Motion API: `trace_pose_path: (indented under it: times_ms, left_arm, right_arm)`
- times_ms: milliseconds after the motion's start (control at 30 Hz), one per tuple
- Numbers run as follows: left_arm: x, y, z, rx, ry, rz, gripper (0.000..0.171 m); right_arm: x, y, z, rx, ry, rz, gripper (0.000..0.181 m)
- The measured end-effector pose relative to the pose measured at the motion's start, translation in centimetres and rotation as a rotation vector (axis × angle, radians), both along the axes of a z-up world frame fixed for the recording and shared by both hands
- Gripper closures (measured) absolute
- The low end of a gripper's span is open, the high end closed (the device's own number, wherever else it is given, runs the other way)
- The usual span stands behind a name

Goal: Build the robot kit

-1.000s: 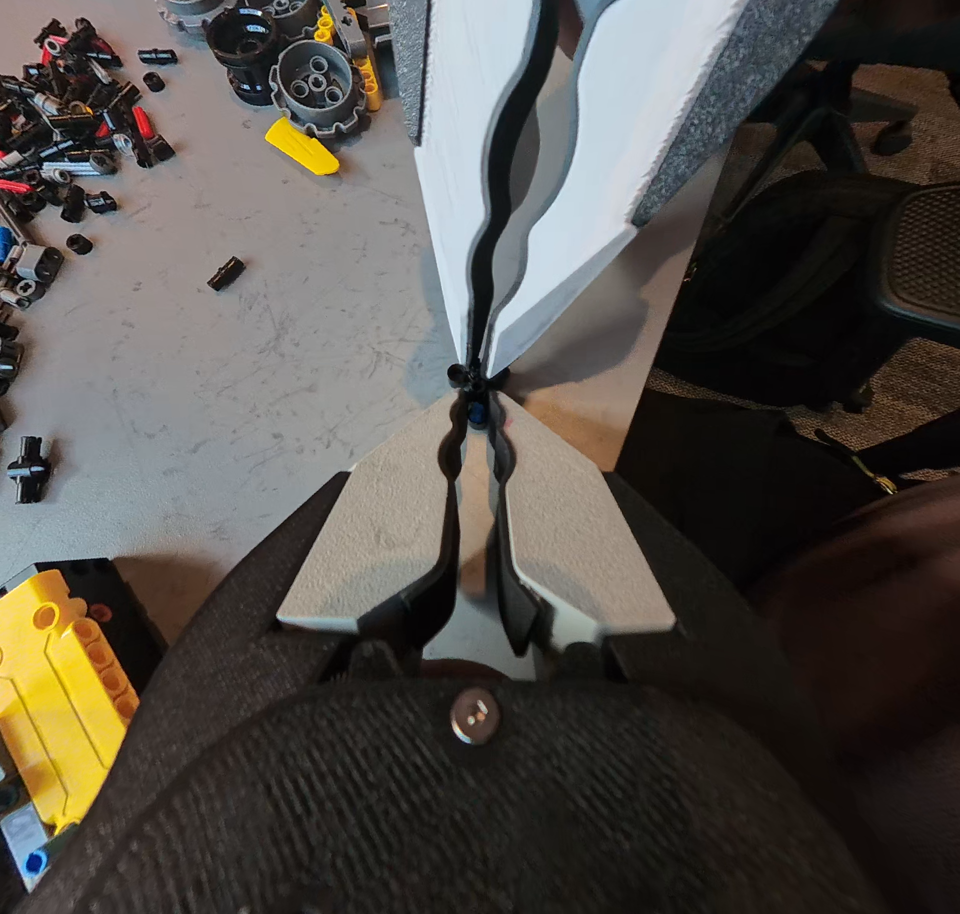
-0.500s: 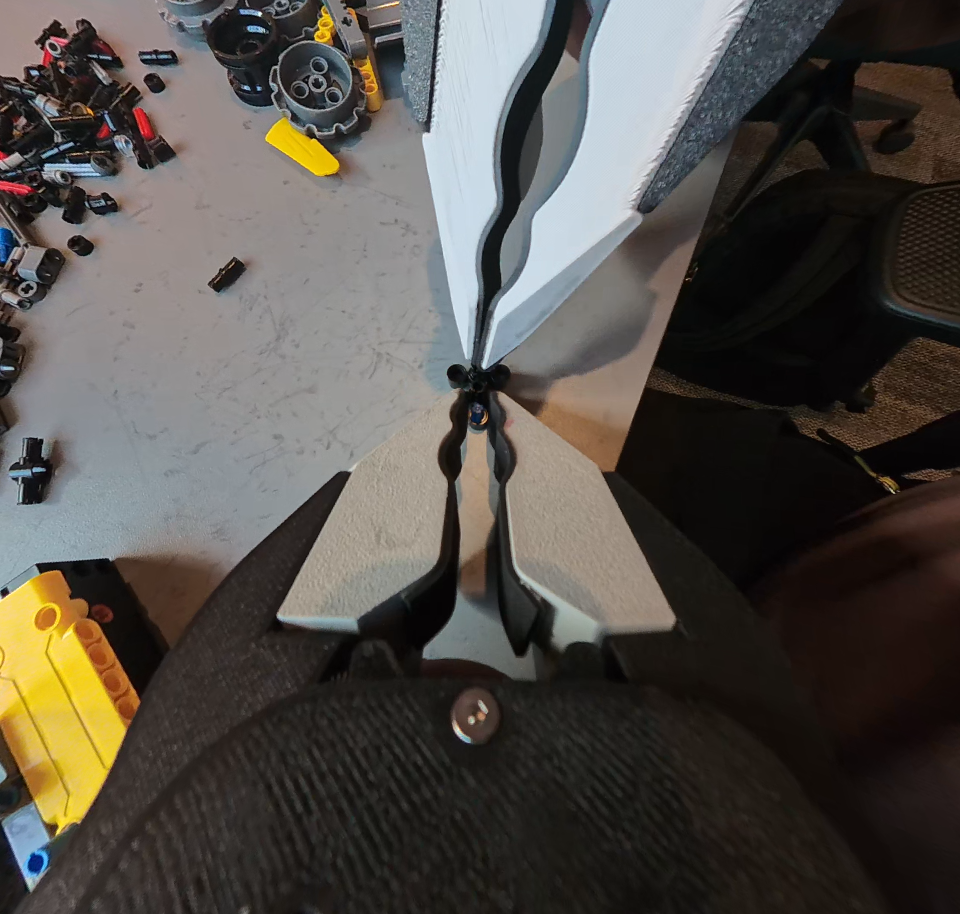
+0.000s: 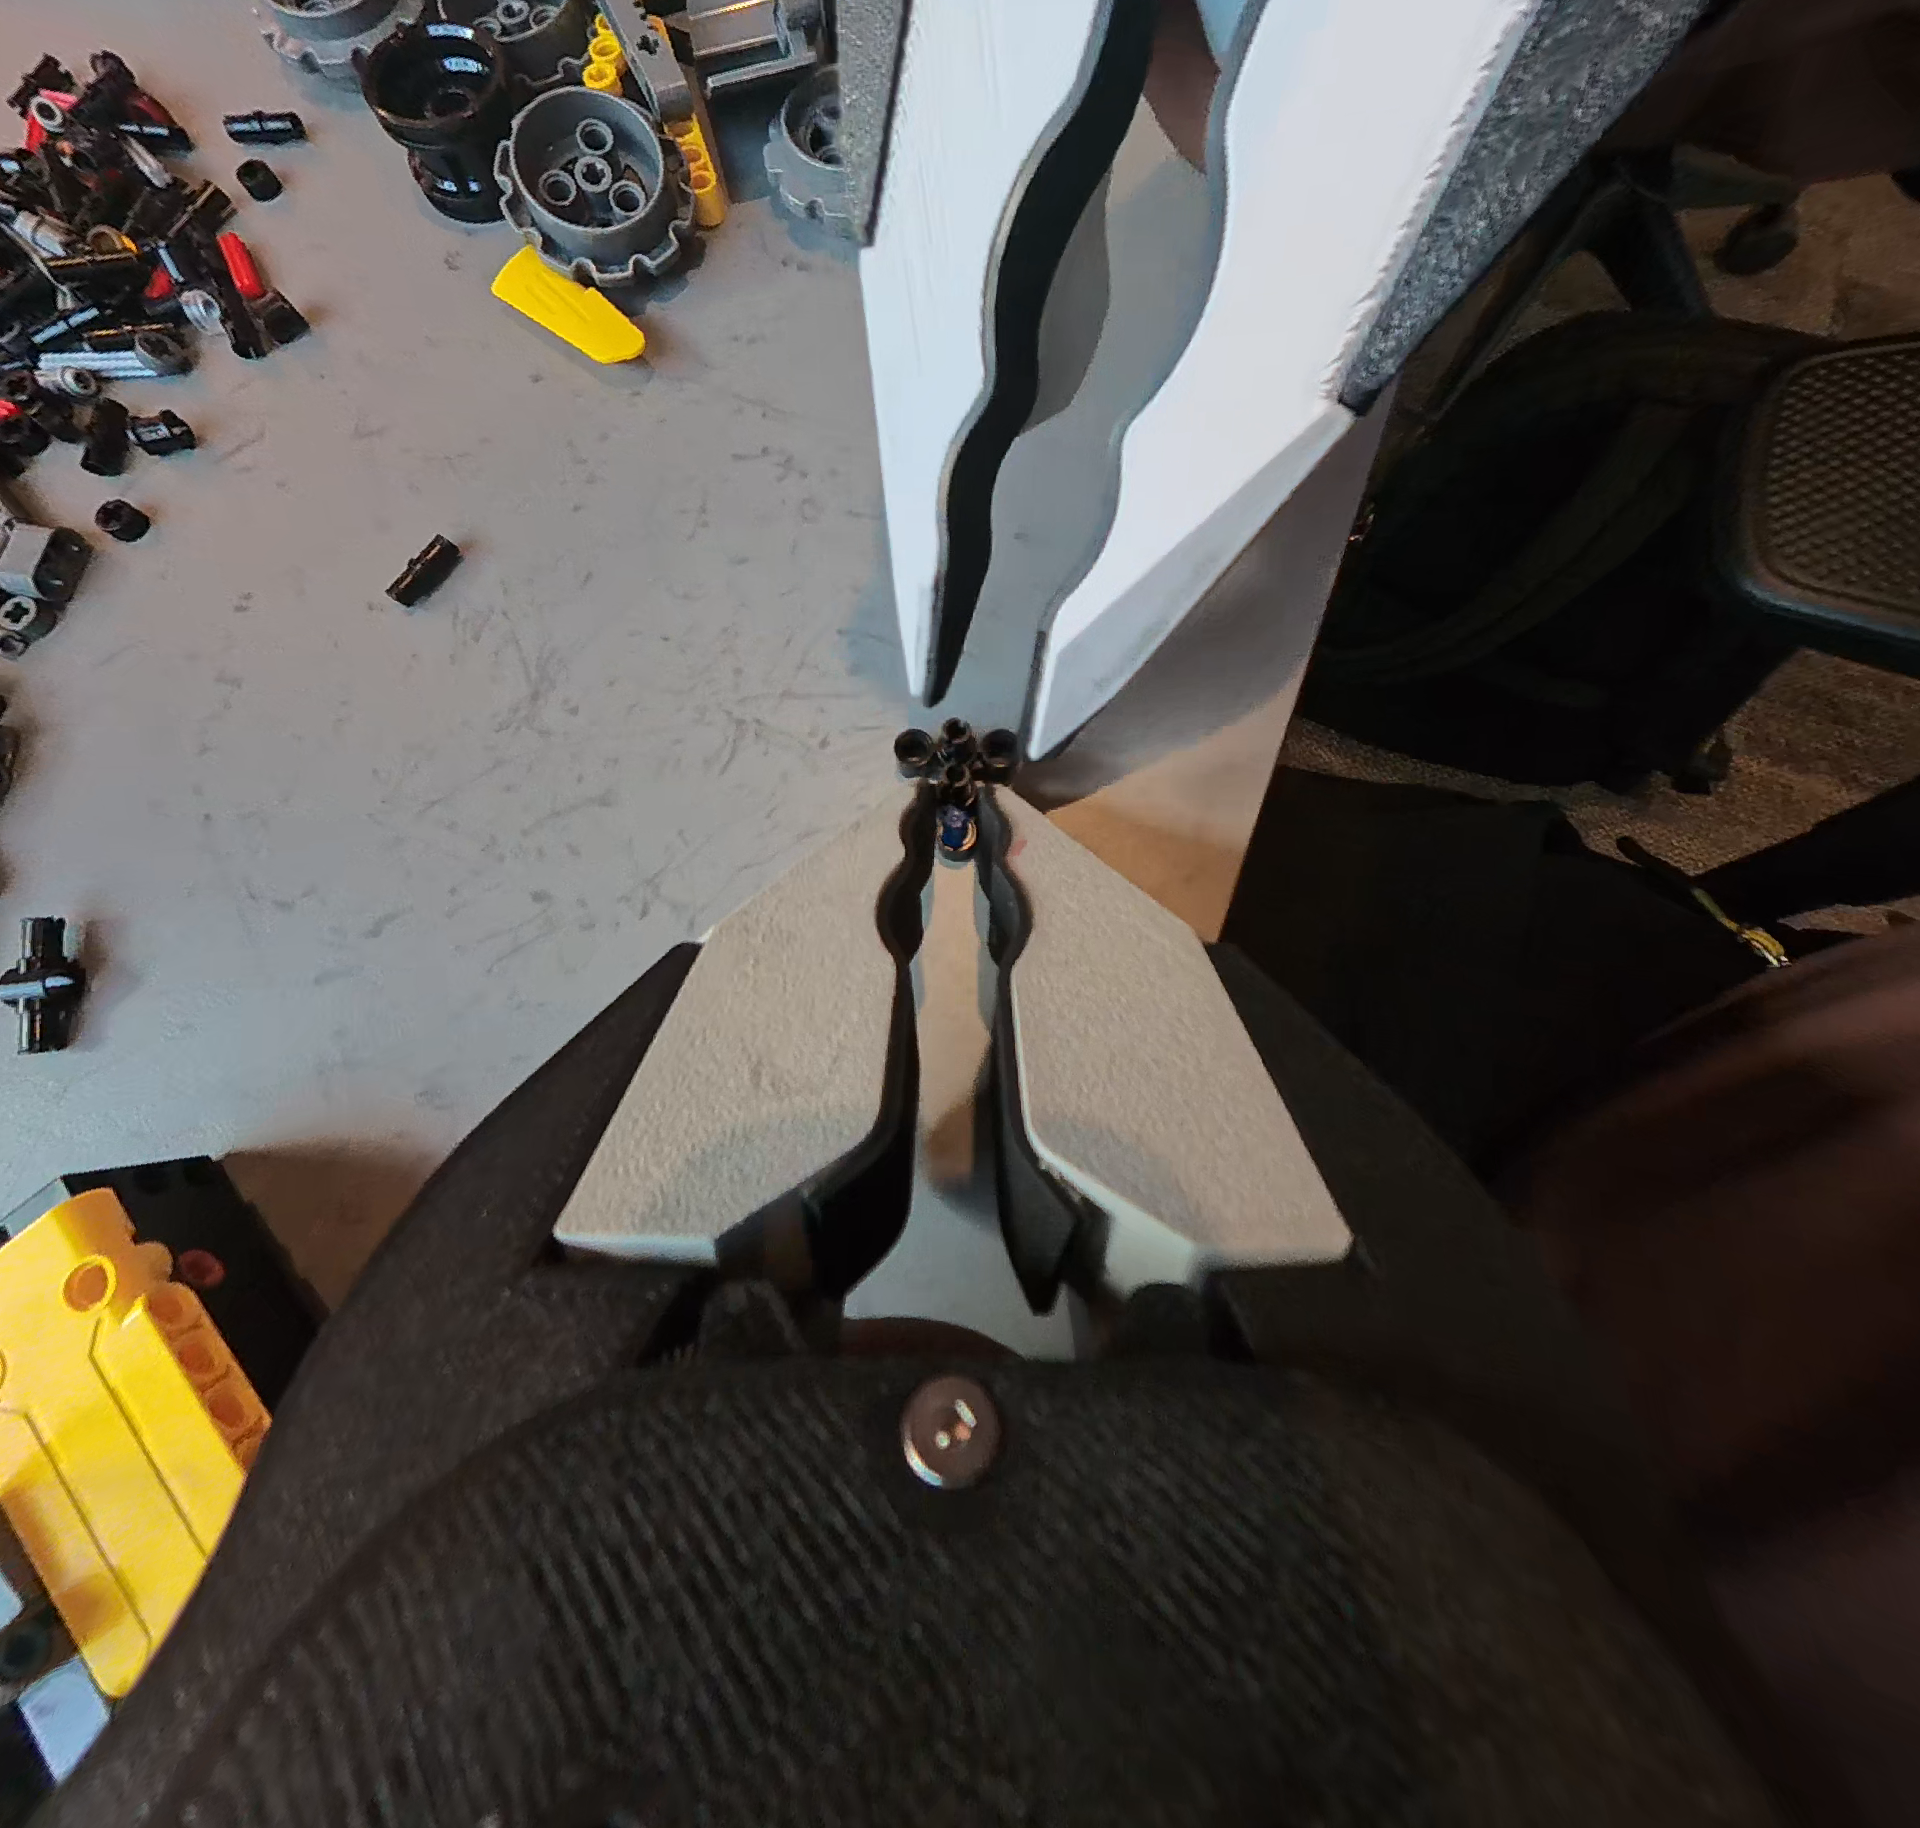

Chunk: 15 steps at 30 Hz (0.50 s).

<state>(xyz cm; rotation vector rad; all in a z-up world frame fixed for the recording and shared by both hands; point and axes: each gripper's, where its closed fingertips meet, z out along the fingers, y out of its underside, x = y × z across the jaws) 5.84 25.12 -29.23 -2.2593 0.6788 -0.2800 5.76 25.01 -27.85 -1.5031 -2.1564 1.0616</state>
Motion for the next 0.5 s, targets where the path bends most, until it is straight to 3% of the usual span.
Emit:
trace_pose_path:
  times_ms: [500]
  left_arm:
    - [-0.3,0.6,0.1,0.006,0.082,-0.035,0.163]
  right_arm:
    - [1.3,-1.4,-1.3,-0.02,-0.056,-0.024,0.173]
